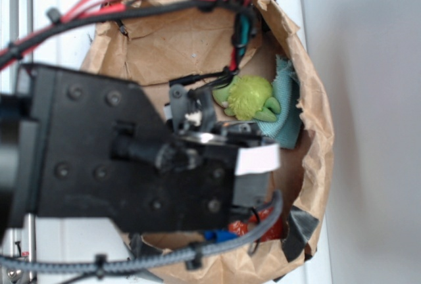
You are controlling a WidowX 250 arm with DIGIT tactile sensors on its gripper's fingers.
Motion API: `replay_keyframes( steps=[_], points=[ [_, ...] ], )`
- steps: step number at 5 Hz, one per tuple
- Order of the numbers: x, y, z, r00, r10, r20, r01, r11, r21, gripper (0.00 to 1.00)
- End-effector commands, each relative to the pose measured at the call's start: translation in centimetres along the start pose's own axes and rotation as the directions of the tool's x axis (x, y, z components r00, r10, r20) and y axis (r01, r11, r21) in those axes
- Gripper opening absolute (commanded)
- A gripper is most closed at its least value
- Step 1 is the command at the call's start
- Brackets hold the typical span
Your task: Grab the blue sponge.
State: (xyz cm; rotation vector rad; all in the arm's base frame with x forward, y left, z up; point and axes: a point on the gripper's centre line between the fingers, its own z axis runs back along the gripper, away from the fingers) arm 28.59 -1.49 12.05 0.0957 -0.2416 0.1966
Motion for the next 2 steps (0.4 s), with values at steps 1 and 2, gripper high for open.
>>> replay_keyframes(
  steps=[1, 2],
  points=[
    [1.1, 4.3, 5.2, 1.0, -0.01, 0.015, 0.012, 0.994, -0.112, 0.0],
    [1.2, 6.0, 6.1, 1.0, 0.02, 0.023, -0.017, 0.99, -0.138, 0.0]
  ],
)
